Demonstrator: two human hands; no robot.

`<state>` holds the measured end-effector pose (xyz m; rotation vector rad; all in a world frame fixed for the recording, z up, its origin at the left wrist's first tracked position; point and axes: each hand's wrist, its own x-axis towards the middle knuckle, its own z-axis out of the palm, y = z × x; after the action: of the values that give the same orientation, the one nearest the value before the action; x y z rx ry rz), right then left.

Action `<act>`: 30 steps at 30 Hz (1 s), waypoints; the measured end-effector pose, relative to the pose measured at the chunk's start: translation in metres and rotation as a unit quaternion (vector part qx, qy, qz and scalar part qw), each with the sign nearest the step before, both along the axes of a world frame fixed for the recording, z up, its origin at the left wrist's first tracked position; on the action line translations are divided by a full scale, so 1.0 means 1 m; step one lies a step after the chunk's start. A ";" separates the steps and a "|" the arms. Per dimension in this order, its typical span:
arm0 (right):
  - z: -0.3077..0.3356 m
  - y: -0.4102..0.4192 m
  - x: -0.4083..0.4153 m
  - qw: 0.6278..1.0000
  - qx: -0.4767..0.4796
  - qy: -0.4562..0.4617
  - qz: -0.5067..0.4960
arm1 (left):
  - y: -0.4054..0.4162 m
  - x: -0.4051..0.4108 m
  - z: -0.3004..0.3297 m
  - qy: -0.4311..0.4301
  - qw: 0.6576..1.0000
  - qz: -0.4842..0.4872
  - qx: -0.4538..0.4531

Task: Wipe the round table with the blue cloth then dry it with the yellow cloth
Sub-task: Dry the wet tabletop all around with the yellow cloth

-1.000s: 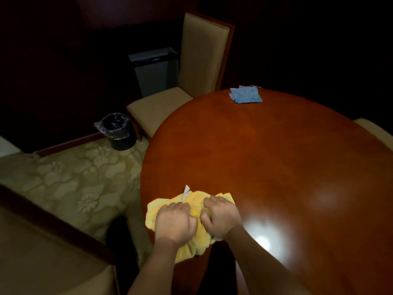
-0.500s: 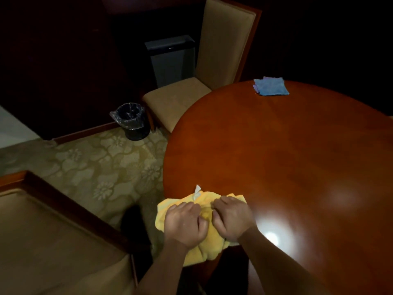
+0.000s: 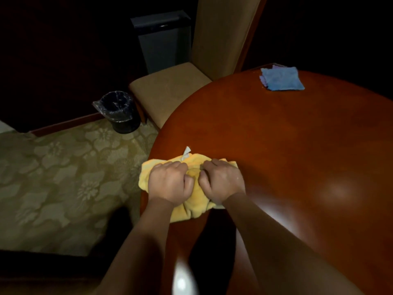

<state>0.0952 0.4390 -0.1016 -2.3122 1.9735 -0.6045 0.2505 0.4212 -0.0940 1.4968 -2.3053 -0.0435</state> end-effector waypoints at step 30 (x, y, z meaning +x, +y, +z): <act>0.004 0.140 0.040 0.997 0.027 -0.011 0.075 | 0.152 0.043 0.010 -0.046 0.997 0.030 0.056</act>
<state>0.1355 0.5790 -0.0980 -2.3826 1.7645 -0.5546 0.2931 0.5731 -0.0836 1.6543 -2.3645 -0.0909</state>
